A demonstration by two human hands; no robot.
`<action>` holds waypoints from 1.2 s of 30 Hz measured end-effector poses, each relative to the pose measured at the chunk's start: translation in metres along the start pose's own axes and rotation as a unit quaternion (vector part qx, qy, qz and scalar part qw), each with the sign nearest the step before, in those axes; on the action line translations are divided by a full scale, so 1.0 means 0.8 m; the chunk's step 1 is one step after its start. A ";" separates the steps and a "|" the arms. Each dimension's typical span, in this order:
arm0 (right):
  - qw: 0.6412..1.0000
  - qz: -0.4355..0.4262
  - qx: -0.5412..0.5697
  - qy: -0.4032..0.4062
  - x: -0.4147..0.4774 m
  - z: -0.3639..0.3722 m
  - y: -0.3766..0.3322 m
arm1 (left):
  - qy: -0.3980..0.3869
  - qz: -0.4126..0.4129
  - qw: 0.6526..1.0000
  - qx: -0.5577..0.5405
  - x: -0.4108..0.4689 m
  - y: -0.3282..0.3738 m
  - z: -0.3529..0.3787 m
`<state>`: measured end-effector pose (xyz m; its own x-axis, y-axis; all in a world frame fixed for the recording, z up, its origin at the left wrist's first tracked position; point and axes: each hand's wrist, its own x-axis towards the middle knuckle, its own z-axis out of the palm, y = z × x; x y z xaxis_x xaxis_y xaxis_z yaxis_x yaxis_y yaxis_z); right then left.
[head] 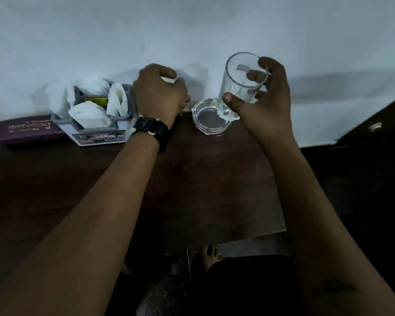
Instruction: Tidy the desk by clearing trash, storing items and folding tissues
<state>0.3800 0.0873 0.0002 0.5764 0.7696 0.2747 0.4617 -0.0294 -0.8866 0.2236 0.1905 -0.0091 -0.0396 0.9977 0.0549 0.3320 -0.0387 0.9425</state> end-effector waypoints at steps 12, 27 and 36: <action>0.999 0.048 -0.017 0.016 0.004 0.061 0.007 | -0.161 0.023 0.963 0.217 -0.065 -0.040 -0.090; 0.996 0.050 -0.062 0.045 0.000 0.078 0.016 | -0.116 0.054 0.955 0.266 -0.054 -0.038 -0.111; 0.996 0.040 -0.074 0.027 -0.006 0.074 0.018 | -0.108 0.069 0.957 0.259 -0.051 -0.038 -0.108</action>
<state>0.3442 0.1209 -0.0354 0.6489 0.7254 0.2296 0.5056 -0.1856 -0.8426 0.1334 0.1463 -0.0117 0.2149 0.9756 0.0452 0.7456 -0.1937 0.6377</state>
